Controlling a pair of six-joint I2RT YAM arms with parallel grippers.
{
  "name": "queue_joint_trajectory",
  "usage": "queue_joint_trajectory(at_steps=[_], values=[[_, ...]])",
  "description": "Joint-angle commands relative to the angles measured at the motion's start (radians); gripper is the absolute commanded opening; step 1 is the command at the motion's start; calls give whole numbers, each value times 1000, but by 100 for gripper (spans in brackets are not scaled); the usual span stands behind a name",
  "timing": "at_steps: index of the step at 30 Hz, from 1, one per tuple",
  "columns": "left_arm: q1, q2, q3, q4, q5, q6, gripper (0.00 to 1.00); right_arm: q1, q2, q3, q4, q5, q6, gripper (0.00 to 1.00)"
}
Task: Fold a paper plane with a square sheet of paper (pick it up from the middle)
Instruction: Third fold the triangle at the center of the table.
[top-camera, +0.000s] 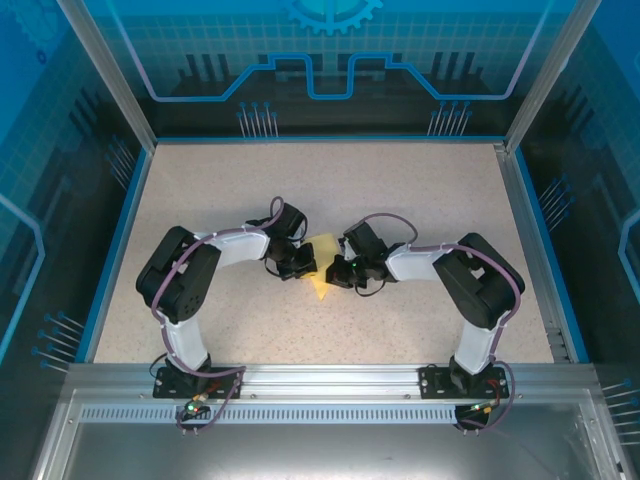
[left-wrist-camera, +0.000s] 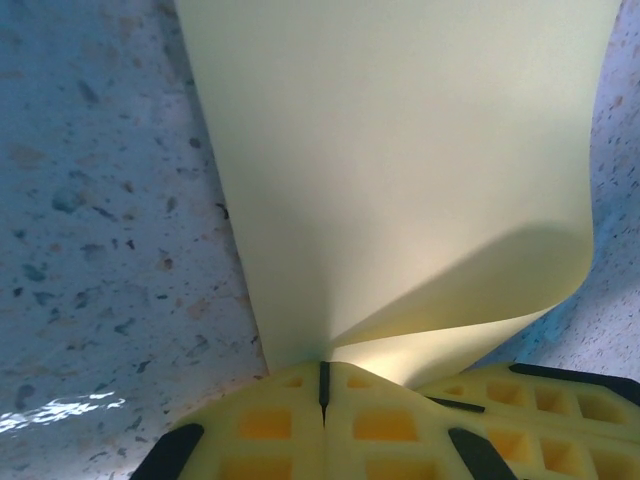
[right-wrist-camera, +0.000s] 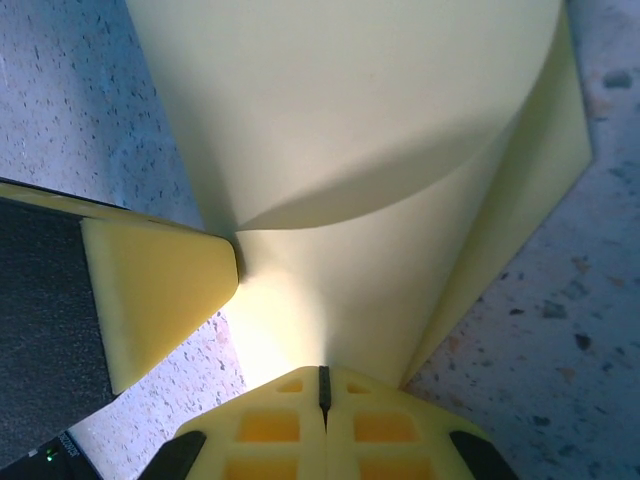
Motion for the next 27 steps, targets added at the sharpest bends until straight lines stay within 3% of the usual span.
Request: queue_joint_trajectory(at_steps=[1, 27], values=[[-5, 34, 13, -58, -37, 26, 5, -20, -26, 13, -23, -15, -10, 0], [-4, 40, 23, -96, -56, 33, 5, -146, 34, 81, -68, 11, -59, 0]])
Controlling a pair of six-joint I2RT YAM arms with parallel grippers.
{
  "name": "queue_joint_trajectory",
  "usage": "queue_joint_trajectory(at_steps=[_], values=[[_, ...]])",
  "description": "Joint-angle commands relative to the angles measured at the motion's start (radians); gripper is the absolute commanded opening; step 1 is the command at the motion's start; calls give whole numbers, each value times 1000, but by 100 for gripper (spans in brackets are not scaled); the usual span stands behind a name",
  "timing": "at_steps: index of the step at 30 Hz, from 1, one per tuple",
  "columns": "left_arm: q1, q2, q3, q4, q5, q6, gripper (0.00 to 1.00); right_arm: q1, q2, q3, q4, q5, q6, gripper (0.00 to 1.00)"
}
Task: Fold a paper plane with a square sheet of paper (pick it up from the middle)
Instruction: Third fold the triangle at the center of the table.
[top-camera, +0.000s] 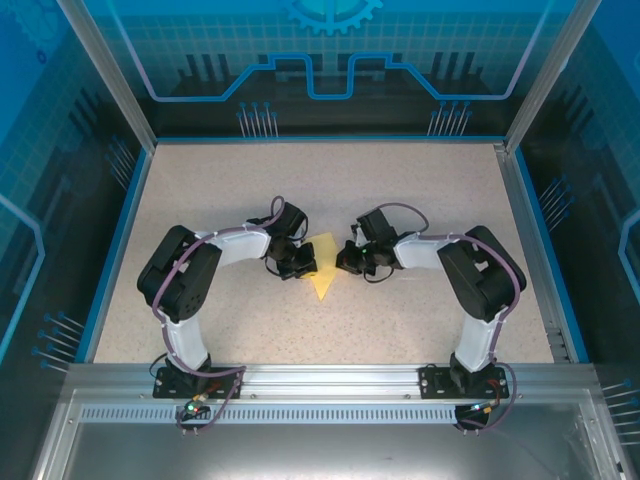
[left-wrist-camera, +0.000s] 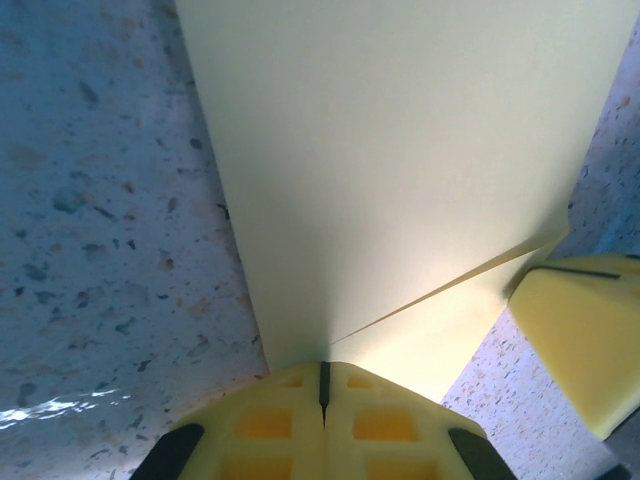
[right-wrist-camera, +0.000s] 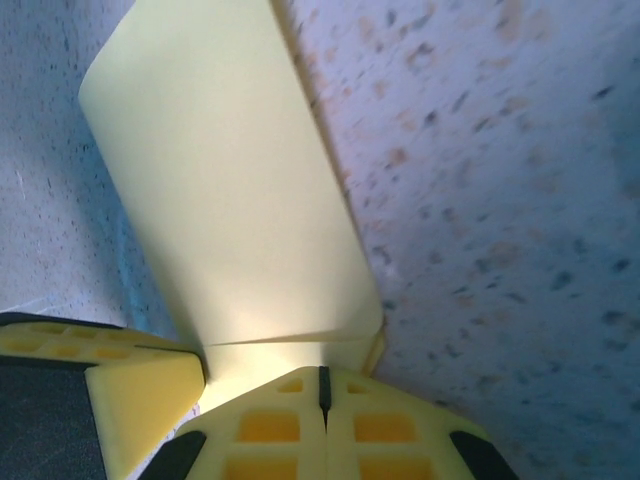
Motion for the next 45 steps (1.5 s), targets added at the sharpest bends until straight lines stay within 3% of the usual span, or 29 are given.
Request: queue_joint_trajectory(at_steps=[1, 11, 22, 45], values=[[-5, 33, 8, -73, -51, 31, 5, -25, -2, 34, -44, 25, -28, 0], [-5, 34, 12, -75, -50, 31, 4, 22, -136, 7, -63, 32, -78, 0], [-5, 36, 12, -75, -50, 24, 4, 127, -24, 2, -44, 17, -40, 0], [-5, 53, 22, -100, -62, 56, 4, 34, 28, 30, -57, 8, -48, 0]])
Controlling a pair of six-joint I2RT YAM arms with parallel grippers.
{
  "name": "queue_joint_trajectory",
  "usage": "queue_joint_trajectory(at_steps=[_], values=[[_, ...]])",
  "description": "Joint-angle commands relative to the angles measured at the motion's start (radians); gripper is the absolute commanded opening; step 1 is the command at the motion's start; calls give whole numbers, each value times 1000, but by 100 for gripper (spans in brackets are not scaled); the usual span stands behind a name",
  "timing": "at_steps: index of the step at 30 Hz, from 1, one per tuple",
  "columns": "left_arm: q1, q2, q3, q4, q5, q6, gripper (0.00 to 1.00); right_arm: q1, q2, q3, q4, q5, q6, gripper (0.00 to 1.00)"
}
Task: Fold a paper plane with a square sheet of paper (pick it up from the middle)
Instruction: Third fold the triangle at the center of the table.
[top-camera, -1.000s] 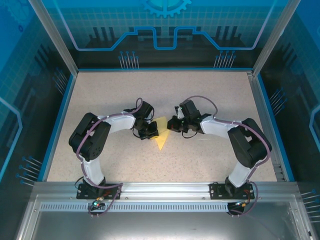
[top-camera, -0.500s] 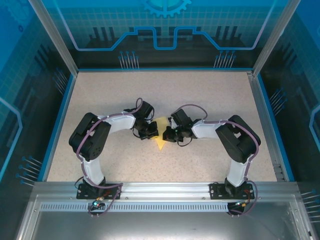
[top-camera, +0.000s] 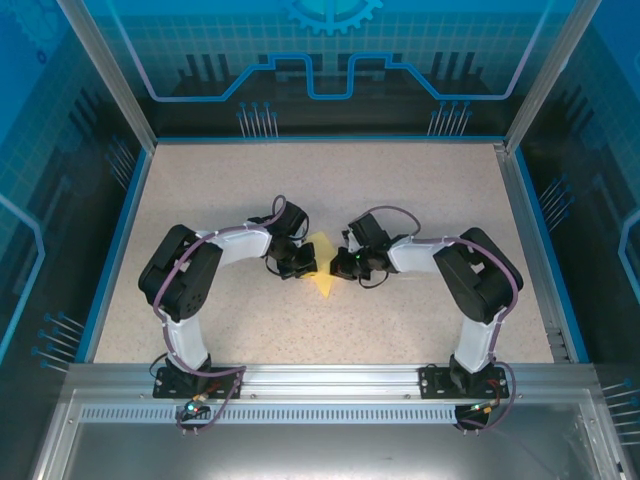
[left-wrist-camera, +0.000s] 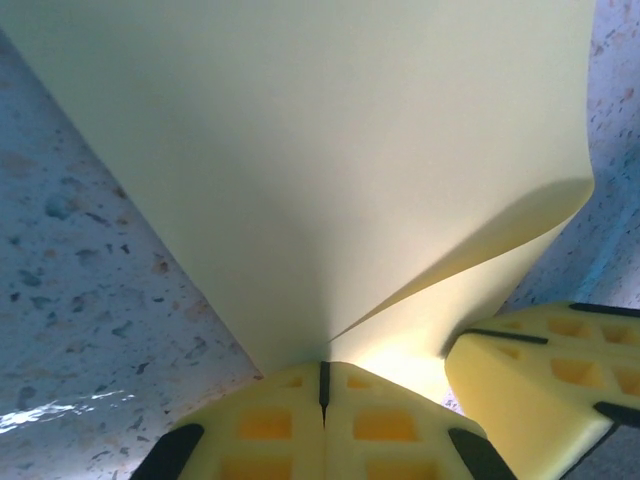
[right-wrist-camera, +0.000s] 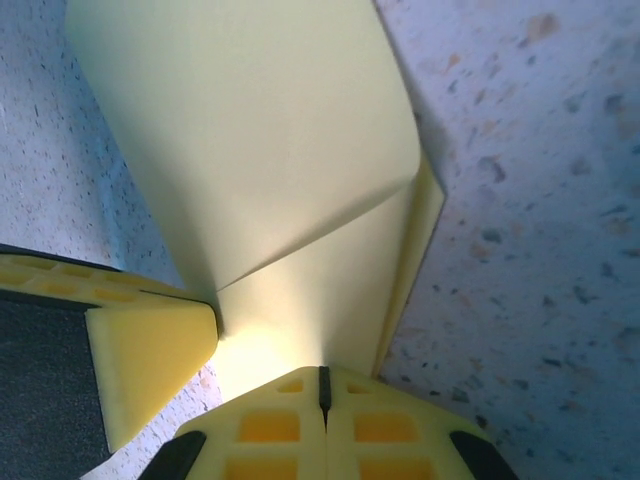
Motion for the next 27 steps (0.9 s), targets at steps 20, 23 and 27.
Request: queue_joint_trajectory(at_steps=[20, 23, 27], values=[[-4, 5, 35, -70, -48, 90, 4, -66, -12, 187, -209, 92, -197, 0], [-5, -2, 34, -51, -34, 84, 5, -62, 70, 290, -231, 61, -214, 0], [-5, -20, 34, -21, -8, 68, 8, -62, 171, 401, -280, 56, -214, 0]])
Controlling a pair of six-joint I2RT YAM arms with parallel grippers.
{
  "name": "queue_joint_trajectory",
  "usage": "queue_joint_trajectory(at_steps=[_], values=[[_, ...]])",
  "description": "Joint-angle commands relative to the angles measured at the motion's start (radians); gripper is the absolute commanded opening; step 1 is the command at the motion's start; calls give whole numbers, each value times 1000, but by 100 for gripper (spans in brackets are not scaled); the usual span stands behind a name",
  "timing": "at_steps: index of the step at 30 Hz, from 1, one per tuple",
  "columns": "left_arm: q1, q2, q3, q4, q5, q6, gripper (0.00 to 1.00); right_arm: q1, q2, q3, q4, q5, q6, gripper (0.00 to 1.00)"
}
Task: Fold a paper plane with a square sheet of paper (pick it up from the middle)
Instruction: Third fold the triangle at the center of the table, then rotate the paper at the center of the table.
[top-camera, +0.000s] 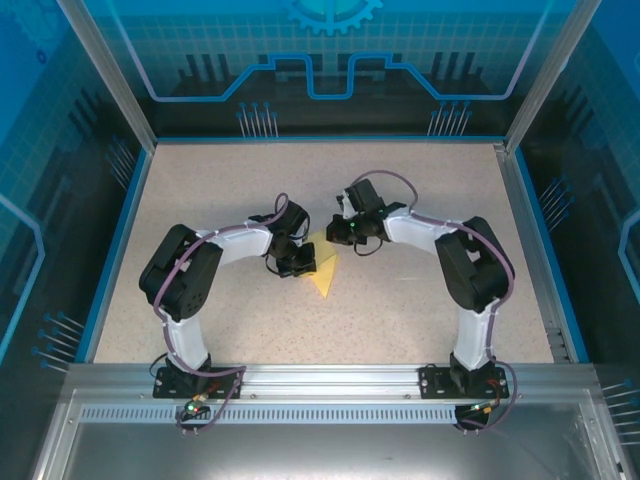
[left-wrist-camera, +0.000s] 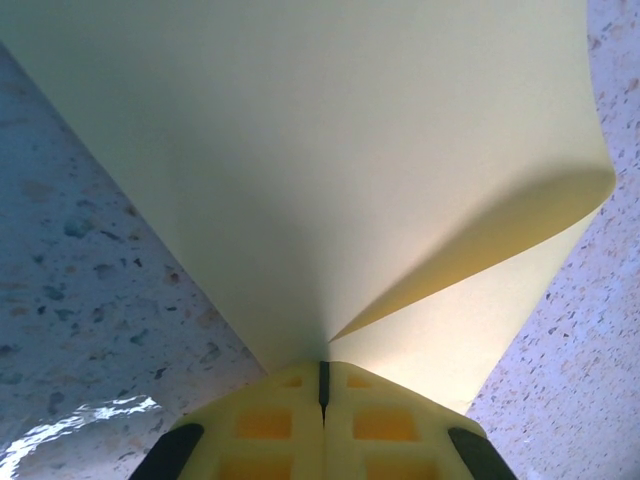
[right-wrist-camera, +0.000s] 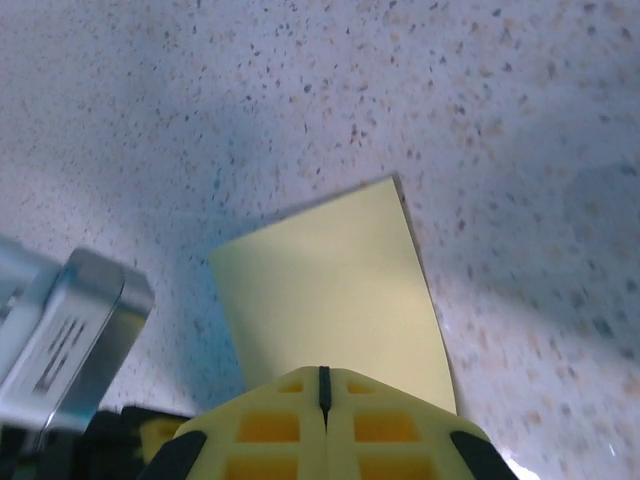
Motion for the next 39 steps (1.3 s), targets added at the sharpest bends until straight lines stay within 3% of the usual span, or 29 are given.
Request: queue_joint_trajectory(at_steps=[1, 9, 17, 25, 30, 39], values=[[-3, -30, 13, 14, 23, -4, 10, -4, 77, 67, -94, -22, -32, 0], [-4, -146, -71, 126, 81, -88, 22, 0, 165, 145, -142, -74, -70, 0], [-37, -292, -162, 186, 73, -148, 30, -20, 131, 105, -253, 121, -5, 0], [-149, -425, -305, 315, 3, -211, 29, -27, -38, -97, -235, 278, 226, 0], [-205, -394, -362, 397, -33, -246, 22, -44, -154, -181, -101, 197, 243, 0], [-206, -274, -323, 424, -128, -267, 12, -57, -409, -425, 111, 46, 134, 0]])
